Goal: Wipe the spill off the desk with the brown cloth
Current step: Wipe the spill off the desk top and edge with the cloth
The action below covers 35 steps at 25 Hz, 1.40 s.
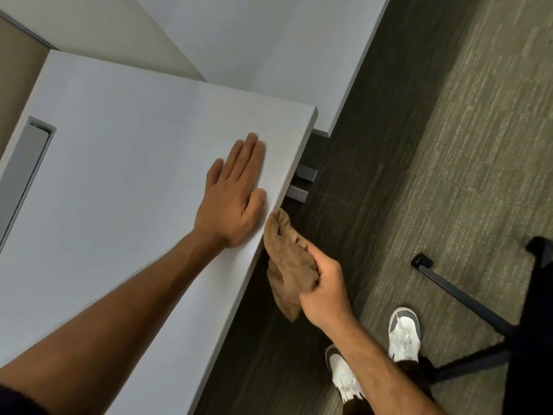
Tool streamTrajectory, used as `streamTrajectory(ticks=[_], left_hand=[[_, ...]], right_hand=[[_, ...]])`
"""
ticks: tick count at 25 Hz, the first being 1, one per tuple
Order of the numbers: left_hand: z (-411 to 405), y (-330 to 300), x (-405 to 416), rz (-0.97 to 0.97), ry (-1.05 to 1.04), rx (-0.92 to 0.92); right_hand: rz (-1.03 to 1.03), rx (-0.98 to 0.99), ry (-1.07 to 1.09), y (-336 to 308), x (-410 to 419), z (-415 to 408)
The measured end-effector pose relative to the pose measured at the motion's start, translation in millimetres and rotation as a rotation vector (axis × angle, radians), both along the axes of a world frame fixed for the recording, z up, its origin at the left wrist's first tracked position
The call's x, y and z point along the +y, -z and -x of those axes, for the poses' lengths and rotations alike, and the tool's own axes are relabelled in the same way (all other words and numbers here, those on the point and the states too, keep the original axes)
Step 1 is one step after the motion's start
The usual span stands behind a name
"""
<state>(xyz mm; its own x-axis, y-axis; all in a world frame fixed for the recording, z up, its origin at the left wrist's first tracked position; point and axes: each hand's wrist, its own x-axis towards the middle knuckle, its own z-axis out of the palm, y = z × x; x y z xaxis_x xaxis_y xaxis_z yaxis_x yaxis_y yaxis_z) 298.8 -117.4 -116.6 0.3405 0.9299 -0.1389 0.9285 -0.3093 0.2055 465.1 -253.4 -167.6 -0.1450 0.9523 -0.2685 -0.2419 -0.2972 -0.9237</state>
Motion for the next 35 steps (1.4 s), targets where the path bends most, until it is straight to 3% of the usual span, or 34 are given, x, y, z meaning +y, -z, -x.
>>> streamTrajectory(ticks=[5,15,21,23,26,27,31,35], left_hand=[[7,4,1,-0.016,0.015,-0.006],[1,3,1,-0.011,-0.008,-0.014],[2,1,-1,-0.001,0.004,-0.037],[2,2,-1,-0.014,0.0,-0.023],[4,3,-1,-0.018,-0.001,-0.002],[5,3,-1,-0.014,-0.001,-0.002],[5,3,1,-0.008,0.005,-0.002],[6,5,0,-0.015,0.003,-0.003]], right_hand=[[0.13,0.183,0.489,-9,62,-20],[-0.047,-0.068,0.289,-30,45,18],[-0.049,-0.02,0.114,-27,9,11],[0.042,0.02,0.173,-26,13,-2],[0.227,0.19,0.528,-25,48,-13],[0.252,0.216,0.553,-26,64,-12],[0.237,0.139,0.384,-33,97,7],[0.142,0.052,0.266,-25,74,2]])
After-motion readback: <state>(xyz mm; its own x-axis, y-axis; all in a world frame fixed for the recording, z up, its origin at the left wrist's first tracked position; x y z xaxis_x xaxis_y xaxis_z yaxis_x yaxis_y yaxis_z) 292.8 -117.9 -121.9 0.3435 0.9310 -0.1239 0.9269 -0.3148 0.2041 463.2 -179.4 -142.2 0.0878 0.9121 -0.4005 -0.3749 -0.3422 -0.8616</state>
